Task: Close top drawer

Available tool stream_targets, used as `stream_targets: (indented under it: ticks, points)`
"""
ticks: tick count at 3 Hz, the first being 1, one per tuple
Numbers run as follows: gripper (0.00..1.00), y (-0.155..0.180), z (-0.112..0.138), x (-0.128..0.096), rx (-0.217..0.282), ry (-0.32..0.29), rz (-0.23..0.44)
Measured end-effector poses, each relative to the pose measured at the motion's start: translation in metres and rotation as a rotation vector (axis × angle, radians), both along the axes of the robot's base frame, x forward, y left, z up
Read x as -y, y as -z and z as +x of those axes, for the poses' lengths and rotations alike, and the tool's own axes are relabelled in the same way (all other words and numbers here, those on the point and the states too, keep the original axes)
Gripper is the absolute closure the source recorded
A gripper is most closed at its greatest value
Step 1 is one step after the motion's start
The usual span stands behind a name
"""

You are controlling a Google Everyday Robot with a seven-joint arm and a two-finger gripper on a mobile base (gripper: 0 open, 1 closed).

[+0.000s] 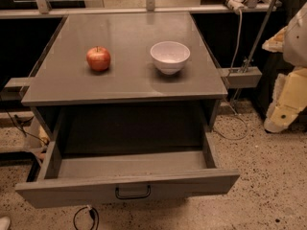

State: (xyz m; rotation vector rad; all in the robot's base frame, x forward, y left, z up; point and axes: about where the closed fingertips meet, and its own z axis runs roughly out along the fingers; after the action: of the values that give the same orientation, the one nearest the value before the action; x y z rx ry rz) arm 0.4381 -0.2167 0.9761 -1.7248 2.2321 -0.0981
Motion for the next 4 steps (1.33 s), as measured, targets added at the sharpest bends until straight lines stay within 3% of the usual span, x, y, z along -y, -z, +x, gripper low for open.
stream_targets:
  ticks: [1, 4]
  points:
    - [0.0, 0.0, 0.0, 0.0, 0.0, 0.0, 0.0]
    - [0.66, 0.0, 0.0, 0.0, 0.0, 0.0, 0.0]
